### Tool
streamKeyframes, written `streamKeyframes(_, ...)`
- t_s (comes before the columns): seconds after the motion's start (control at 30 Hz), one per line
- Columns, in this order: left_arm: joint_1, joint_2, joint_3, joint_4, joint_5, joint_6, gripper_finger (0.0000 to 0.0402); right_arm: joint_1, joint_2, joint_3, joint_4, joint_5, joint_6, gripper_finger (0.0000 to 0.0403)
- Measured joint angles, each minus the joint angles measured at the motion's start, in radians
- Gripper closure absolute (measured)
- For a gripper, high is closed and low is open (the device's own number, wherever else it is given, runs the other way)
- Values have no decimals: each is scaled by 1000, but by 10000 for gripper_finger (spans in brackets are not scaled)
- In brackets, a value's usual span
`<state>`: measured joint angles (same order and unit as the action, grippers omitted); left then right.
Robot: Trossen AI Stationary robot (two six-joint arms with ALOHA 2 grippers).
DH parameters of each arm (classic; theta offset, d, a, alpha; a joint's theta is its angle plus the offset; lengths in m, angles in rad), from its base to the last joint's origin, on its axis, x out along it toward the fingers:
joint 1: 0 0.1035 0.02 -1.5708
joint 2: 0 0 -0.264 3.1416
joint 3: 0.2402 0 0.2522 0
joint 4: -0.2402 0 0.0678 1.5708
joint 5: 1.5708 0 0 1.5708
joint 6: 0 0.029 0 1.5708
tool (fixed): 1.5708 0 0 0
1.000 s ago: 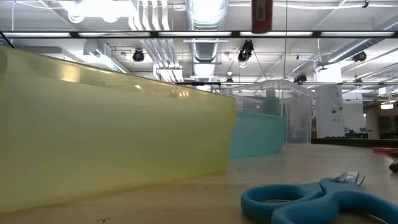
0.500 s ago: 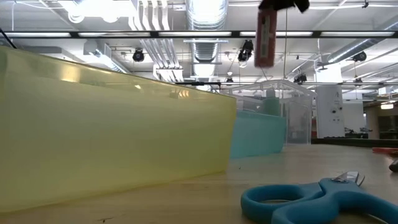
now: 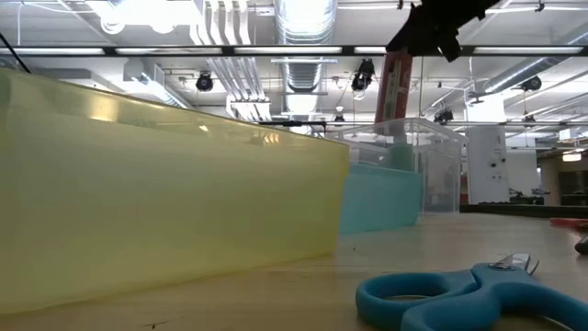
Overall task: Pick & Place Paint Supplies
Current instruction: Put the red paint bottle into the transparent bin
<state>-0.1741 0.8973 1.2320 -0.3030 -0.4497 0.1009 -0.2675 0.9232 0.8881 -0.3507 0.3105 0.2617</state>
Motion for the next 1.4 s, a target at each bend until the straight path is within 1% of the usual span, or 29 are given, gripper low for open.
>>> streamKeyframes(0.27, 6, 11, 0, 17, -10, 0, 391, -57, 11, -28, -7, 8, -4, 292)
streamKeyframes(0.47, 13, 17, 0, 20, -15, 0, 391, -68, 26, -52, -5, 30, -6, 292)
streamKeyframes(0.57, 14, 17, 0, 22, -15, 0, 391, -67, 4, -80, -5, 36, 1, 292)
streamKeyframes(0.7, 19, 17, 0, 22, -15, -1, 391, -67, -39, -111, -2, 86, 1, 292)
streamKeyframes(0.77, 25, 17, 0, 22, -15, -1, 391, -68, -46, -119, -1, 94, -4, 292)
streamKeyframes(0.9, 39, 17, 0, 22, -15, -1, 391, -75, -37, -153, -6, 89, 11, 292)
streamKeyframes(1.07, 42, 17, 0, 22, -15, -4, 391, -92, -45, -209, 44, 95, 33, 292)
streamKeyframes(1.23, 42, 17, 0, 22, -15, -5, 391, -134, -63, -250, 42, 96, 37, 292)
streamKeyframes(1.4, 44, 17, 0, 22, -15, -5, 391, -168, -73, -272, 47, 64, 31, 292)
